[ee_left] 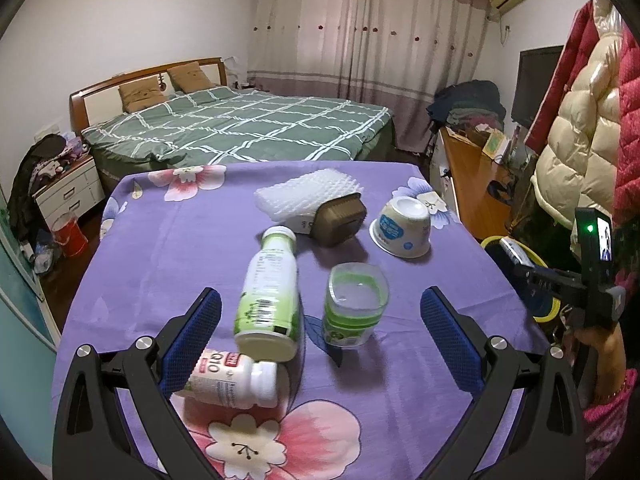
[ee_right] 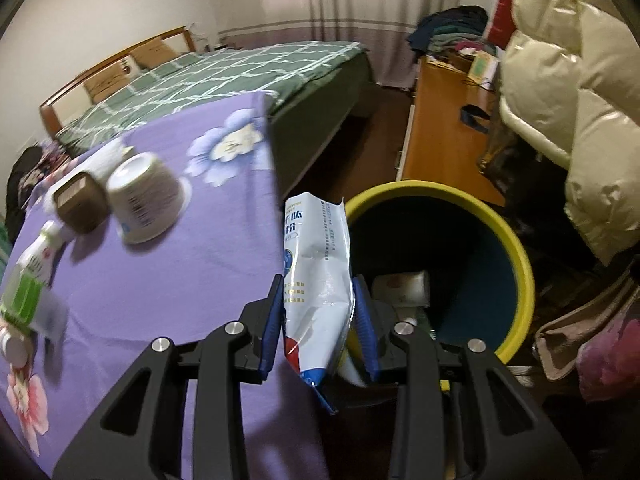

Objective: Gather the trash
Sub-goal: 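Carry the tube over the bin and open the right gripper, then grasp the white supplement bottle with the left gripper, then carry the supplement bottle over the bin and open the left gripper, then grasp the white foam net with the right gripper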

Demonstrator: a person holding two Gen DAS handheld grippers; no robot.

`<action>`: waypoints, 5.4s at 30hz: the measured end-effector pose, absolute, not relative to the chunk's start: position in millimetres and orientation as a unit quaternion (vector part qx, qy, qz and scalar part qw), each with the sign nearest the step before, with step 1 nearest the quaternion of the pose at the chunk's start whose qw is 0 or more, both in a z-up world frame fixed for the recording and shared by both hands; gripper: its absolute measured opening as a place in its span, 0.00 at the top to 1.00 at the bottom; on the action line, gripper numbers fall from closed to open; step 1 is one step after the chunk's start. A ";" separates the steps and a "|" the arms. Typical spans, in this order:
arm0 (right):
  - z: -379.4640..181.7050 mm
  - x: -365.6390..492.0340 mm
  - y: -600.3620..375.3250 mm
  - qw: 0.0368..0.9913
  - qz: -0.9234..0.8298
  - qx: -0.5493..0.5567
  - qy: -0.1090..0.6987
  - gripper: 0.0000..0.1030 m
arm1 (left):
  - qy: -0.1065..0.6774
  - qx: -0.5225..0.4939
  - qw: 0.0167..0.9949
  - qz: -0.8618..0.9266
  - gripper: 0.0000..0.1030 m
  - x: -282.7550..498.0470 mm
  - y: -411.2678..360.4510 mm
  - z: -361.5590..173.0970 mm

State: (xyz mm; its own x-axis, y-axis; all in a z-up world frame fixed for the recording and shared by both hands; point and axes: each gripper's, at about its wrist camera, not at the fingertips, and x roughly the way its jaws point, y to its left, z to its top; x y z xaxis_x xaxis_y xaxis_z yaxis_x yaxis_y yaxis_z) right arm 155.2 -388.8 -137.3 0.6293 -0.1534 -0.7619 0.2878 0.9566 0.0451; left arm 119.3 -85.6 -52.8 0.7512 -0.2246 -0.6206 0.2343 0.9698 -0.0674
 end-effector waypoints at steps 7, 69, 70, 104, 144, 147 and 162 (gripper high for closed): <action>-144.7 164.8 -426.8 0.892 -0.156 0.094 0.414 0.68 | 0.338 0.023 0.931 -0.134 0.05 126.2 -107.9 -56.0; -142.2 176.3 -417.1 0.897 -0.143 0.089 0.409 0.53 | 0.432 0.064 0.894 -0.097 0.05 150.9 -27.9 -138.1; -142.8 176.3 -416.5 0.897 -0.142 0.089 0.410 0.53 | 0.434 0.064 0.894 -0.098 0.05 152.1 -26.9 -139.6; -138.0 67.4 -485.0 0.901 -0.182 0.106 0.378 0.52 | 0.390 0.104 0.836 -0.371 0.20 169.4 -327.5 -66.8; -113.9 121.3 -400.7 0.918 -0.052 0.091 0.382 0.49 | 0.328 0.027 0.930 -0.163 0.05 158.0 -145.6 -32.6; -100.6 145.1 -365.7 0.921 -0.015 0.071 0.382 0.48 | 0.322 0.011 0.940 -0.114 0.05 159.5 -95.7 -34.5; -58.9 296.6 -191.2 0.912 0.127 0.002 0.389 0.48 | 0.294 -0.022 0.955 -0.014 0.05 156.7 29.6 -40.4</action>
State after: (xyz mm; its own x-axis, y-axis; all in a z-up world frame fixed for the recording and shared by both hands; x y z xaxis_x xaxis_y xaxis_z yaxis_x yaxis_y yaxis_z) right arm 296.6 -191.2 -58.9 0.6644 0.2334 -0.7100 -0.2297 0.9678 0.1032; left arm 156.7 29.6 -40.4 0.8266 -0.0388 -0.5615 0.0131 0.9987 -0.0497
